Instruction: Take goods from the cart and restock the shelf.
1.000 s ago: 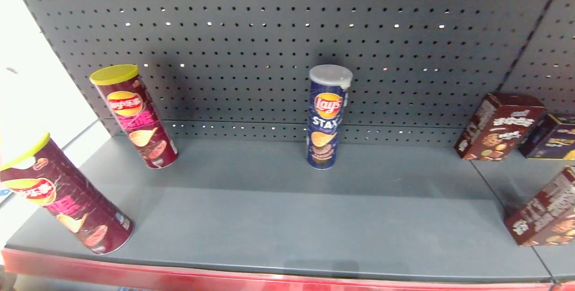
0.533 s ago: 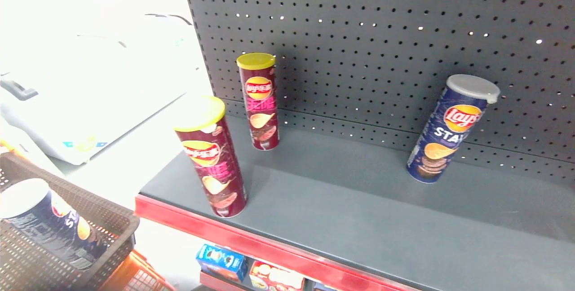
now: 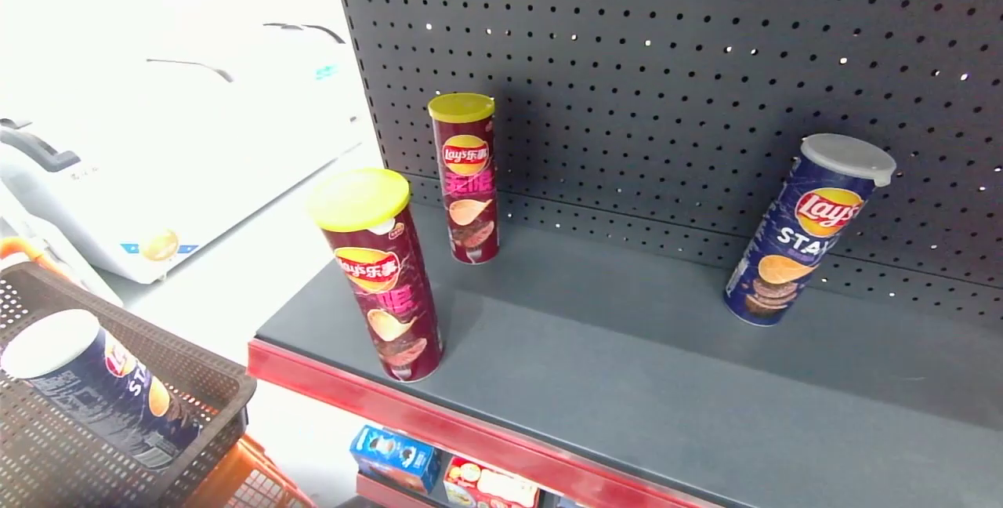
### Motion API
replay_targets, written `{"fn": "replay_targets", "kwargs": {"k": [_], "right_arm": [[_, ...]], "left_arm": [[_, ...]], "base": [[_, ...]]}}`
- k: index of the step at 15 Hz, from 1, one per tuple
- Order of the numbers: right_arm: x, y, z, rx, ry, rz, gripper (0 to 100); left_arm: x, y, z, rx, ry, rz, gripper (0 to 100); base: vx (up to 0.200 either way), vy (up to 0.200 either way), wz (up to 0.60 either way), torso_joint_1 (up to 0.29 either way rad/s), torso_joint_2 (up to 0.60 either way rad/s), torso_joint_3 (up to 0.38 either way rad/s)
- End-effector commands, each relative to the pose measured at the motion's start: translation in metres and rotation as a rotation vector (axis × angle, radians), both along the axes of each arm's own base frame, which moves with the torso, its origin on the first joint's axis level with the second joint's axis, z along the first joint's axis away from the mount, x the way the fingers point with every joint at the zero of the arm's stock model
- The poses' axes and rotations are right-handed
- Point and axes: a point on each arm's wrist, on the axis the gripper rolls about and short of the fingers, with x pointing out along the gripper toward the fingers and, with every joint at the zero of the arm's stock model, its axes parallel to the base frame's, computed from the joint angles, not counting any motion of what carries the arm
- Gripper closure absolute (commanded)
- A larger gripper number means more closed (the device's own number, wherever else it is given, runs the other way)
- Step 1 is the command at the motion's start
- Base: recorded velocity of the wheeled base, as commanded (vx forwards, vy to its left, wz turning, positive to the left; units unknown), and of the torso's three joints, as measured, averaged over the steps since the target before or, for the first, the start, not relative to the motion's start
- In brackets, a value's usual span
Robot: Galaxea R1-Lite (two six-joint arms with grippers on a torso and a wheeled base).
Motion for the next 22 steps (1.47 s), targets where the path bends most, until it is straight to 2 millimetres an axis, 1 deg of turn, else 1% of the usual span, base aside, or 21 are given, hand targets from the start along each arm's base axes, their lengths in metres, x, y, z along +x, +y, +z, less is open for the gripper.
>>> {"fn": "replay_targets", "kwargs": {"k": [1,13,14,15,16,17,18,19,20,22], "right_arm": [[0.000,0.000,0.000,0.000,0.000,0.000,0],[0.000,0.000,0.000,0.000,0.000,0.000,0],[0.000,0.000,0.000,0.000,0.000,0.000,0],[0.000,0.000,0.000,0.000,0.000,0.000,0],[0.000,0.000,0.000,0.000,0.000,0.000,0],[0.000,0.000,0.000,0.000,0.000,0.000,0],[0.000,0.000,0.000,0.000,0.000,0.000,0],[0.000,0.000,0.000,0.000,0.000,0.000,0],[0.000,0.000,0.000,0.000,0.000,0.000,0],[0.000,0.000,0.000,0.000,0.000,0.000,0]], "left_arm": [[0.000,0.000,0.000,0.000,0.001,0.000,0],[0.000,0.000,0.001,0.020,0.005,-0.007,0],[0.002,0.000,0.005,0.075,0.004,0.016,0],[0.009,-0.002,0.035,0.077,0.049,0.062,0],[0.015,-0.002,0.062,0.057,0.083,0.052,0],[0.022,-0.002,0.077,0.055,0.134,0.036,0],[0.034,-0.001,0.083,0.063,0.189,0.036,0],[0.039,0.000,0.085,0.068,0.212,0.031,0],[0.053,0.002,0.090,0.068,0.232,0.034,0],[0.063,0.004,0.091,0.070,0.252,0.054,0]], "base": [[0.000,0.000,0.00,0.000,0.00,0.000],[0.000,0.000,0.00,0.000,0.00,0.000],[0.000,0.000,0.00,0.000,0.00,0.000],[0.000,0.000,0.00,0.000,0.00,0.000],[0.000,0.000,0.00,0.000,0.00,0.000],[0.000,0.000,0.00,0.000,0.00,0.000],[0.000,0.000,0.00,0.000,0.00,0.000],[0.000,0.000,0.00,0.000,0.00,0.000],[0.000,0.000,0.00,0.000,0.00,0.000],[0.000,0.000,0.00,0.000,0.00,0.000]]}}
